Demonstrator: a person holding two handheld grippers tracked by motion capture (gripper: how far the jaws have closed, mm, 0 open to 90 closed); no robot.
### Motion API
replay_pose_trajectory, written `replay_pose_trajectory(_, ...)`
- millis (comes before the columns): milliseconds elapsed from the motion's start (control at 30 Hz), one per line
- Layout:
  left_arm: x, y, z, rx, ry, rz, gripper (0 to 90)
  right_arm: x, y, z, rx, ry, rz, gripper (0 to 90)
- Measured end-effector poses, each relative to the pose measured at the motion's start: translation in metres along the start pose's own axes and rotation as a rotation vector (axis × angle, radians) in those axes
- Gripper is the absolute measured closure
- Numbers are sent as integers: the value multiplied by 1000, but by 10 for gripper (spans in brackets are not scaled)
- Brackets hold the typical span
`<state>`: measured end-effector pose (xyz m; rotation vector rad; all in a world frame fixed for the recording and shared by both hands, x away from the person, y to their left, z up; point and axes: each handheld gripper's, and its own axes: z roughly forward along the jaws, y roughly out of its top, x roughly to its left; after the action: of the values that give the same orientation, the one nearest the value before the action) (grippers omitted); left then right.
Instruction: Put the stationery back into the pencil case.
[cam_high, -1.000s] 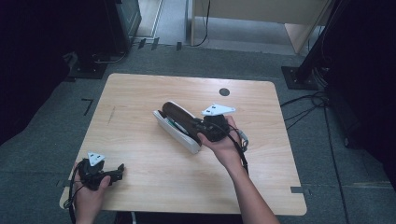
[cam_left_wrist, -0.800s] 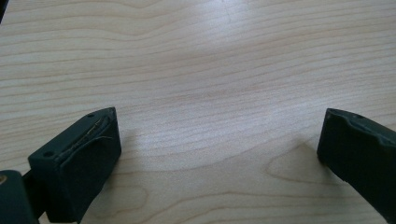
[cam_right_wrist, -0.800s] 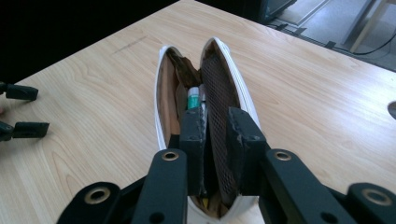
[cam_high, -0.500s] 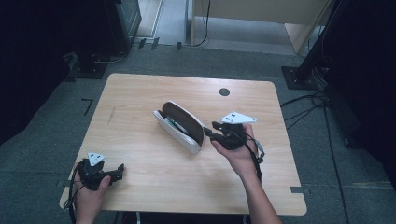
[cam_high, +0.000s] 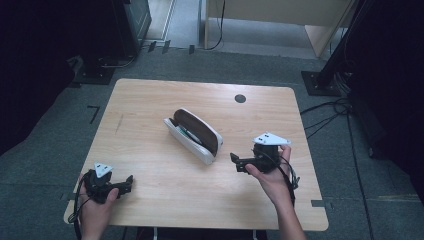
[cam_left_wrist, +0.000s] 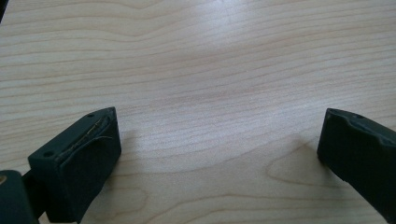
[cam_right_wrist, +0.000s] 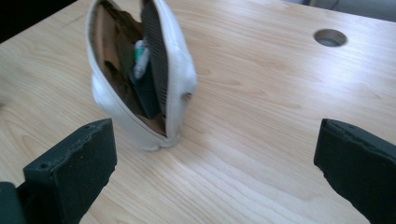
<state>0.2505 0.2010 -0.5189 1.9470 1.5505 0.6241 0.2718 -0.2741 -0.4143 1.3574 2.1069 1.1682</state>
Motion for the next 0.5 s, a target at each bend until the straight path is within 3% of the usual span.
replay_pose_trajectory(500,0,0,0,-1,0,0,0,-33,-42,-19,14,-87,89,0)
